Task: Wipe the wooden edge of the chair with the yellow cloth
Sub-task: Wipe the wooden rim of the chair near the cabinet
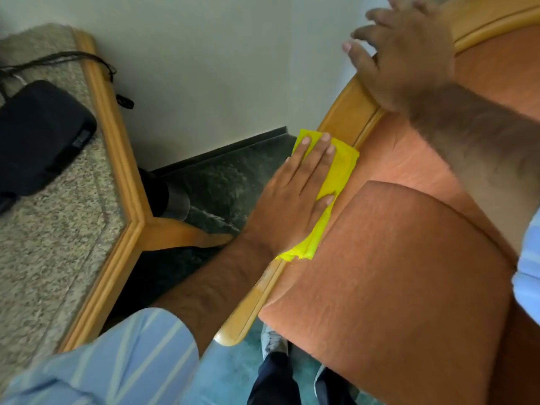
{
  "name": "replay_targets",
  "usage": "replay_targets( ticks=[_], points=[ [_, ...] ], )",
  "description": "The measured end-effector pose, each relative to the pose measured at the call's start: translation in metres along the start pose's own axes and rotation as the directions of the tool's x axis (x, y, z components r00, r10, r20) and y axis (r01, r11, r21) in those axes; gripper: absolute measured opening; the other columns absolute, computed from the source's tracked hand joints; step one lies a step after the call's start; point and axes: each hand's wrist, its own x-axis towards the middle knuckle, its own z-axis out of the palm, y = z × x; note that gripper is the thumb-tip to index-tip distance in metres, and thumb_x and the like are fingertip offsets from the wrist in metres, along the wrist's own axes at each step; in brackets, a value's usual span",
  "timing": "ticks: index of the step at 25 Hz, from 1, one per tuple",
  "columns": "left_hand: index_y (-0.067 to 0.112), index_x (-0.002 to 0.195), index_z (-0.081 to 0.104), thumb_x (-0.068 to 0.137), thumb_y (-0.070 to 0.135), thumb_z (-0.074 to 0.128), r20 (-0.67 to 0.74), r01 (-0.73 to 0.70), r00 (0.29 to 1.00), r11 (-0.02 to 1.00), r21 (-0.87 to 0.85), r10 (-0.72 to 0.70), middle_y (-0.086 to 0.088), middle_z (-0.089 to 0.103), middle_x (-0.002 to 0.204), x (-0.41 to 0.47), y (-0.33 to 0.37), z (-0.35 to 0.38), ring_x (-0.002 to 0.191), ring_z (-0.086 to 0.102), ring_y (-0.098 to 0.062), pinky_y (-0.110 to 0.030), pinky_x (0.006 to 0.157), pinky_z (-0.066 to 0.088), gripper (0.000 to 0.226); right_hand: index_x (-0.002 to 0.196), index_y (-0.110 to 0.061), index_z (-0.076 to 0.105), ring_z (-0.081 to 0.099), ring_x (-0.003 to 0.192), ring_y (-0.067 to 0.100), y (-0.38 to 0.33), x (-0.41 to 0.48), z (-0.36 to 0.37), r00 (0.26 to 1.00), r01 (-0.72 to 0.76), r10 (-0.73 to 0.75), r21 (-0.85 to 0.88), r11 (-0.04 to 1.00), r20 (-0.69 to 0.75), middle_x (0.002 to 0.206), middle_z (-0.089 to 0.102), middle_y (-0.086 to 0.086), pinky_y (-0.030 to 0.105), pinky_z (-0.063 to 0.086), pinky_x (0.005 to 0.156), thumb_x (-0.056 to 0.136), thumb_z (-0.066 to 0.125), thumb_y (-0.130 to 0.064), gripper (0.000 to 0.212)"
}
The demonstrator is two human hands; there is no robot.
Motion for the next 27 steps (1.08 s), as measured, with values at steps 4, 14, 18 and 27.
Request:
replay_targets(
  ticks=[4,14,18,27],
  points=[
    [0.002,0.164,0.021,0.111,0.042,0.040,0.231,0.068,0.971,0.998,0.003,-0.067,-0.016,0.016,0.175,-0.106,-0.005,-0.013,0.163,0.012,-0.035,-0.050,0.126,0.032,0.069,0.136,-0.015,0.065,0.052,0.139,0.034,0.002,-0.005,0.000,1.000,-0.011,0.011,0.031,0.999,-0.005,0.146,0.063,0.013,0.050,0.038,0.116,0.106,0.020,-0.064,0.073],
    [0.003,0.158,0.034,0.104,0.051,0.037,0.379,0.133,0.894,0.948,0.288,-0.241,-0.014,0.031,0.168,-0.267,0.019,-0.030,0.151,0.041,-0.038,-0.049,0.115,0.044,0.072,0.137,-0.015,0.063,0.058,0.129,0.039,-0.003,-0.009,0.002,0.997,-0.064,0.069,0.114,0.991,-0.036,0.131,0.070,0.018,0.047,0.043,0.104,0.104,0.029,-0.068,0.071],
    [0.002,0.165,0.015,0.108,0.052,0.032,0.283,0.264,0.893,0.917,0.298,-0.350,-0.016,0.015,0.176,-0.200,0.030,-0.006,0.161,0.020,-0.036,-0.058,0.120,0.042,0.077,0.135,-0.017,0.067,0.052,0.139,0.032,-0.001,-0.003,0.002,0.999,-0.020,0.022,0.025,0.999,-0.050,0.146,0.065,0.009,0.049,0.038,0.115,0.104,0.022,-0.068,0.075],
    [0.000,0.163,0.017,0.110,0.051,0.033,-0.131,0.305,0.950,0.936,0.176,-0.285,-0.018,0.024,0.173,0.015,0.033,0.026,0.161,0.022,-0.033,-0.053,0.123,0.037,0.075,0.129,-0.020,0.071,0.042,0.150,0.025,-0.003,-0.003,0.004,0.999,-0.017,0.017,0.000,1.000,-0.046,0.148,0.064,0.003,0.049,0.027,0.124,0.104,0.020,-0.067,0.074]
  ],
)
